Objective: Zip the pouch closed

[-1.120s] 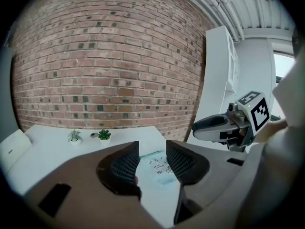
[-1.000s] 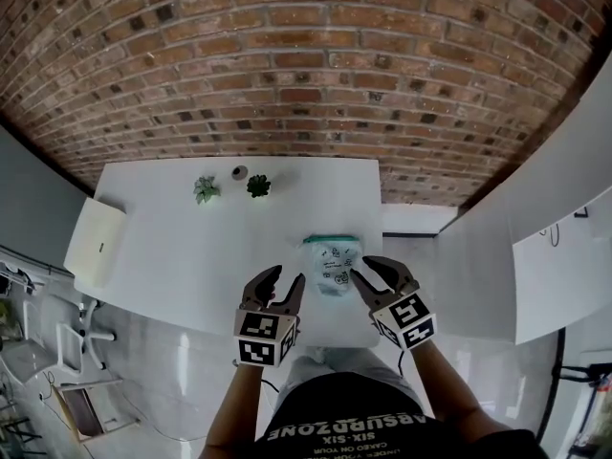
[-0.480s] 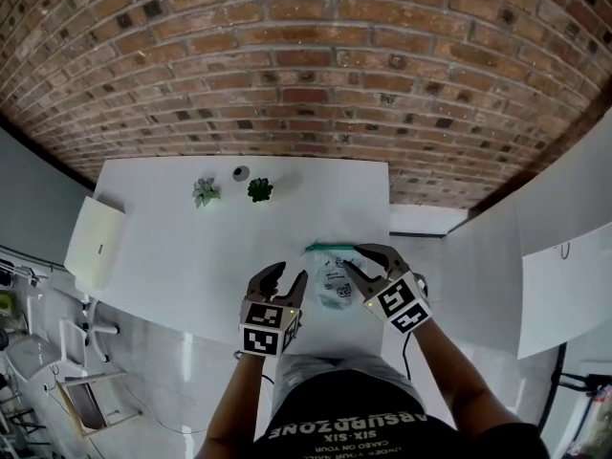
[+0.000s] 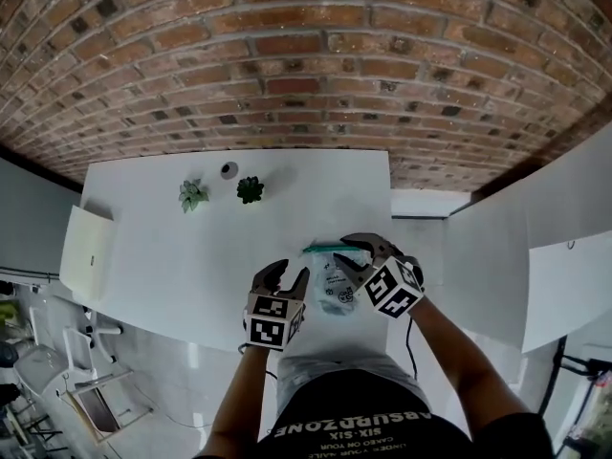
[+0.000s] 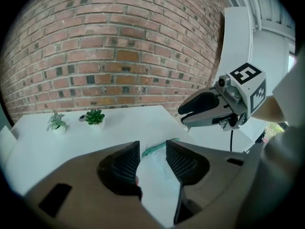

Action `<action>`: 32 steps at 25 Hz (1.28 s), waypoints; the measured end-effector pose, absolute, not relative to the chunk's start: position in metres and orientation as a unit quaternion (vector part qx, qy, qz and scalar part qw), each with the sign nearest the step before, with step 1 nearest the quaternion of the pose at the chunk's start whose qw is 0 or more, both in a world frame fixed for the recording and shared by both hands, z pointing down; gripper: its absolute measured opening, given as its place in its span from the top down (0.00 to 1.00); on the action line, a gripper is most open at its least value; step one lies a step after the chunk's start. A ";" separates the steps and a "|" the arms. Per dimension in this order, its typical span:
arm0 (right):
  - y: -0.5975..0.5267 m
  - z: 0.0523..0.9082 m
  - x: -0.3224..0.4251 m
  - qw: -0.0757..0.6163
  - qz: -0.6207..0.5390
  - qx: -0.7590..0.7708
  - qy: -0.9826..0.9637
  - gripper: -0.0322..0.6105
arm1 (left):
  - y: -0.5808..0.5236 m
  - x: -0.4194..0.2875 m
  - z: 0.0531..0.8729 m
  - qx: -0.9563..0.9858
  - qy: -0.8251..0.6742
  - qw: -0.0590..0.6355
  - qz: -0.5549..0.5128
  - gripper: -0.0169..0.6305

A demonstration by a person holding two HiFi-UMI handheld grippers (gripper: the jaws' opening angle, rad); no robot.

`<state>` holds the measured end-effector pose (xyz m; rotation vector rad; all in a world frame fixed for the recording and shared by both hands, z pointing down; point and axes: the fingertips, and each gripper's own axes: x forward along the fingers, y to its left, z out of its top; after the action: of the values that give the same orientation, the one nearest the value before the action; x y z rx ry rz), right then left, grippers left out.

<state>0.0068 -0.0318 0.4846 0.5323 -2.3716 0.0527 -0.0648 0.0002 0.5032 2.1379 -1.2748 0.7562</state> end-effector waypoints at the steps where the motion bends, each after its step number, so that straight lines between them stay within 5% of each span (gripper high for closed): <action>1: -0.034 0.489 0.005 0.351 0.018 0.199 -0.915 0.78 | -0.002 -0.065 0.509 0.791 -0.471 0.269 0.284 0.73; 22: -0.066 0.576 -0.040 0.439 -0.049 0.056 -0.895 0.78 | -0.037 -0.070 0.592 0.778 -0.430 0.301 0.345 0.73; 32: -0.061 0.619 -0.044 0.511 -0.167 -0.034 -0.843 0.78 | -0.034 -0.067 0.624 0.775 -0.406 0.317 0.365 0.73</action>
<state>-0.0440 -0.0610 0.6193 -0.0814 -2.0288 -0.4023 -0.0668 -0.0340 0.6239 2.0412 -1.0698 0.9612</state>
